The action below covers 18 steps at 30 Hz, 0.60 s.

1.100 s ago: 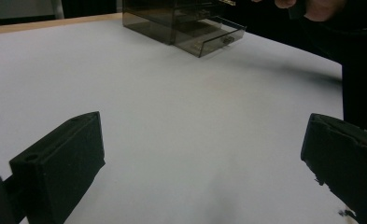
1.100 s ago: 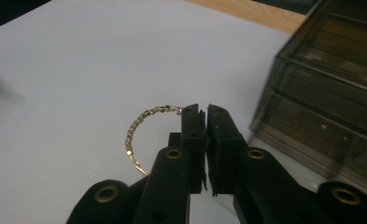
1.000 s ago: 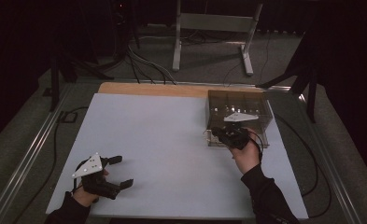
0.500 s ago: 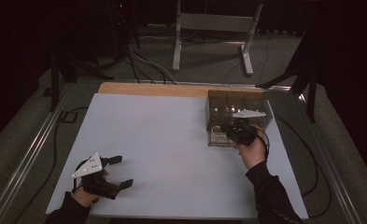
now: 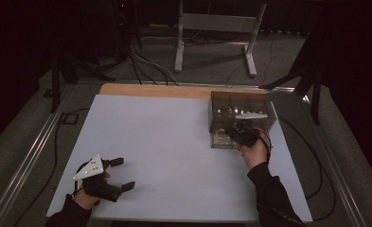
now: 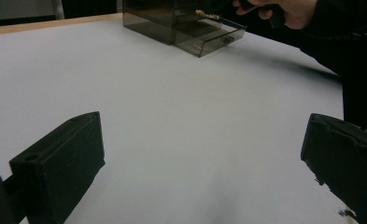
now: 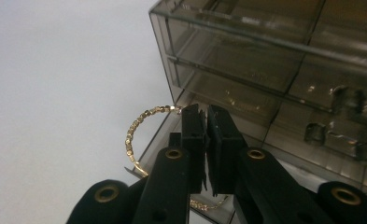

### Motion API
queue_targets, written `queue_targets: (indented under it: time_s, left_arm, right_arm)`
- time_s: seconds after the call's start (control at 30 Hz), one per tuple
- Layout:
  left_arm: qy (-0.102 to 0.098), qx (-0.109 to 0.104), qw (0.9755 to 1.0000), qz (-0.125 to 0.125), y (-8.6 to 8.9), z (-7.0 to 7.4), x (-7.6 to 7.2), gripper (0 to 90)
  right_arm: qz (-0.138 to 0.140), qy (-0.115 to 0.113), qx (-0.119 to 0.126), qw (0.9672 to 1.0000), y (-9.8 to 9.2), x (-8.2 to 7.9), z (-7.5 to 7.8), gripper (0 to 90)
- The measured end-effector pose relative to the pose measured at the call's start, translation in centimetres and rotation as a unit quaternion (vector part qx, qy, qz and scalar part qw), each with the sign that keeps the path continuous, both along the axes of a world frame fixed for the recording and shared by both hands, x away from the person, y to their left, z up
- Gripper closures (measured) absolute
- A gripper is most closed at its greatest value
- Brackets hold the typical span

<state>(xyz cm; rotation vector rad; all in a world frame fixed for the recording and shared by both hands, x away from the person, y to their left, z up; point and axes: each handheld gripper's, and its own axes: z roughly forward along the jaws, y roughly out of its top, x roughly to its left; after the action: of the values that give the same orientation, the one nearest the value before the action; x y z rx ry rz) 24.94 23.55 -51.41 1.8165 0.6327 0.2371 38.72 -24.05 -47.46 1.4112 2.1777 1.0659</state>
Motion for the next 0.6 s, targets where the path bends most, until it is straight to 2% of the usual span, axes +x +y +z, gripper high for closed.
queue_targets:
  time_s: [0.6]
  left_arm:
    - [0.000, 0.000, 1.0000, -0.001, 0.0, 0.0, 0.0, 0.5]
  right_arm:
    - [-0.009, 0.035, -0.022, 0.9991, 0.3, 1.3, -3.0, 86.1]
